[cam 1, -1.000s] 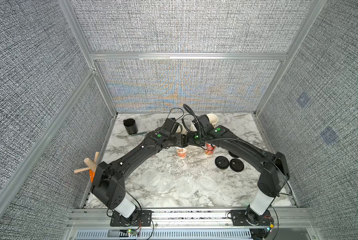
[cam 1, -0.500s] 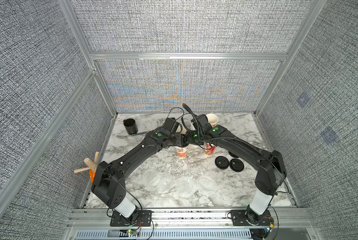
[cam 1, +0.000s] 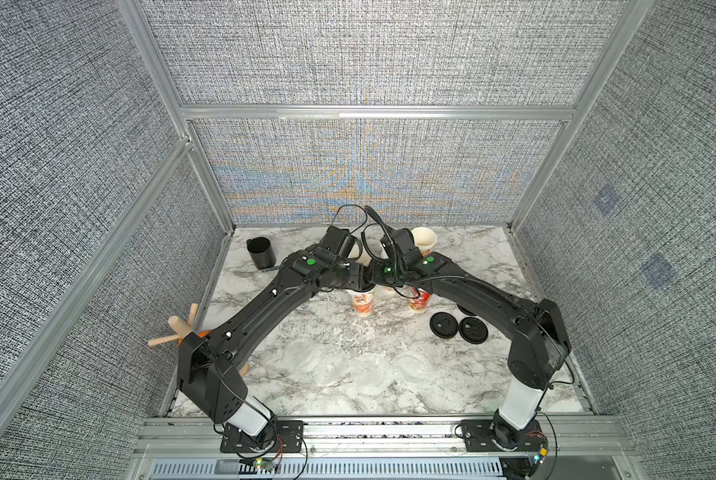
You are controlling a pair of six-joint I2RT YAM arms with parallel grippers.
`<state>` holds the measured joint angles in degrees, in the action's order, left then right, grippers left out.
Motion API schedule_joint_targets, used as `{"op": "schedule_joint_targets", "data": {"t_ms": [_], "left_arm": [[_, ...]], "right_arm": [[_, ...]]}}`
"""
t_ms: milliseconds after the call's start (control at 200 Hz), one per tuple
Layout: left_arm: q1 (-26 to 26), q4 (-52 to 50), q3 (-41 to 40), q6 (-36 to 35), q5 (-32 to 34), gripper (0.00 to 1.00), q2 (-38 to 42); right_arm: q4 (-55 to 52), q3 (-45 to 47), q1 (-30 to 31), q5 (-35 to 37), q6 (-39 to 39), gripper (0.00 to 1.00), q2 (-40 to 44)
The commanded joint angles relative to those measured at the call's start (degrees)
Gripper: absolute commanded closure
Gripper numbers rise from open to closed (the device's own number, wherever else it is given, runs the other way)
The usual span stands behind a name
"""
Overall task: Put the leak-proof paper on the milk tea cups
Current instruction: Secure the cup lid on the cup.
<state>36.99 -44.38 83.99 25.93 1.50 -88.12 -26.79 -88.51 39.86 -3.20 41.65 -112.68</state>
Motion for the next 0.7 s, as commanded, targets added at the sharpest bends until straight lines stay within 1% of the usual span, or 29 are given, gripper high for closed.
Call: {"op": "schedule_joint_targets", "data": {"t_ms": [0,95,200,380,696], "left_arm": [[0.0,-1.1,-1.3,1.6,1.1,0.43,1.5],[-0.1,-0.2,-3.6,3.3,1.6,0.51,2.3],[-0.2,1.3,-5.6,4.8,1.1,0.56,2.2],[-0.3,4.5,-7.7,6.8,0.8,0.59,2.1],[-0.5,9.1,-10.3,8.7,1.1,0.60,3.6]], "right_arm": [[-9.1,0.7,0.1,2.0,-0.6,0.60,-1.3],[-9.3,0.8,0.1,2.2,-0.6,0.62,-1.2],[-9.6,1.1,0.1,2.7,-0.4,0.64,-0.8],[-9.6,2.6,0.1,2.9,-0.1,0.64,0.5],[-9.2,4.7,0.1,2.8,0.1,0.64,1.4]]}}
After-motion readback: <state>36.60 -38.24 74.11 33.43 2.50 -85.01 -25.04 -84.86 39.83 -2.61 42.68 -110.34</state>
